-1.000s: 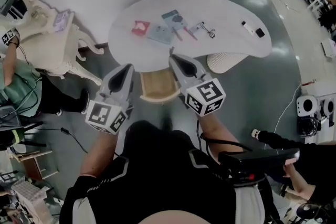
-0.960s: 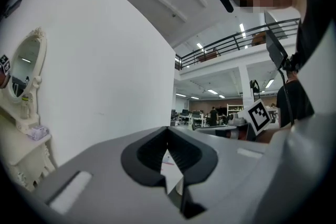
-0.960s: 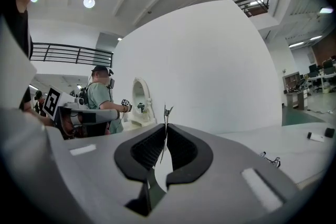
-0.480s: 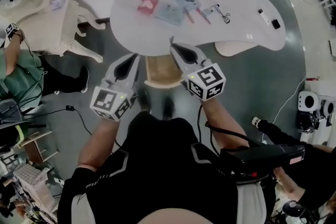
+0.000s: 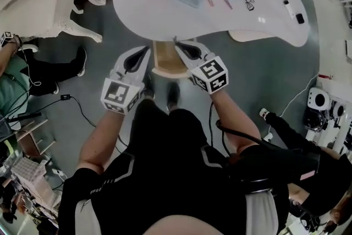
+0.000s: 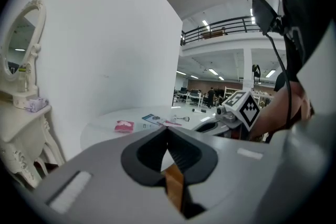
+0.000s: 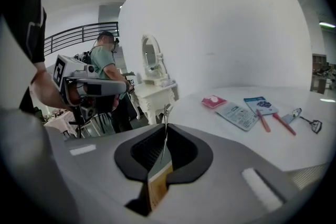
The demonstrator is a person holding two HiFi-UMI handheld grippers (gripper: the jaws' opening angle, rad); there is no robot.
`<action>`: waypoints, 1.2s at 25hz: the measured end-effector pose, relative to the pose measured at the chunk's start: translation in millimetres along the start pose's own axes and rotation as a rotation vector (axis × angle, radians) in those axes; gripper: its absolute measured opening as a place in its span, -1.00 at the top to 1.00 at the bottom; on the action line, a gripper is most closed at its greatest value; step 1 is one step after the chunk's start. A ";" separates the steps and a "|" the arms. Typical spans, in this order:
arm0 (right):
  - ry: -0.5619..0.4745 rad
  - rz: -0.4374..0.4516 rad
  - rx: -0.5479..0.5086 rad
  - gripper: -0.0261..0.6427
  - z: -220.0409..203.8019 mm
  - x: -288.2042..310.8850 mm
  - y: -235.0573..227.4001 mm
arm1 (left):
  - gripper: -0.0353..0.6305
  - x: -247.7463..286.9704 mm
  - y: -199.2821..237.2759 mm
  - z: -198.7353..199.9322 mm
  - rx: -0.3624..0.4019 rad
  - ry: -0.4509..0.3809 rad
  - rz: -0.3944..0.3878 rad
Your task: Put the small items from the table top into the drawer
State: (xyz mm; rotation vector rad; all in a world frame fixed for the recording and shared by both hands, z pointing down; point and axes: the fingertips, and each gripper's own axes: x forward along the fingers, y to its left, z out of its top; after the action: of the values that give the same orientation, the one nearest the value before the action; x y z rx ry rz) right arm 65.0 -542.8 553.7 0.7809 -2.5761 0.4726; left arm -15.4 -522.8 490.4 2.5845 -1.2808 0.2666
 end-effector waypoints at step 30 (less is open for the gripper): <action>0.608 0.196 -0.369 0.87 -198.4 113.3 -4.2 | 0.89 46.8 44.1 -185.1 -0.061 0.248 -0.069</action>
State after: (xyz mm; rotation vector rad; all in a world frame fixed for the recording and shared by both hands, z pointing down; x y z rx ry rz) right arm 36.8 -512.3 778.4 0.2075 -2.0771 0.2277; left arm -32.8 -529.1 685.4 2.4469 -1.0929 0.5089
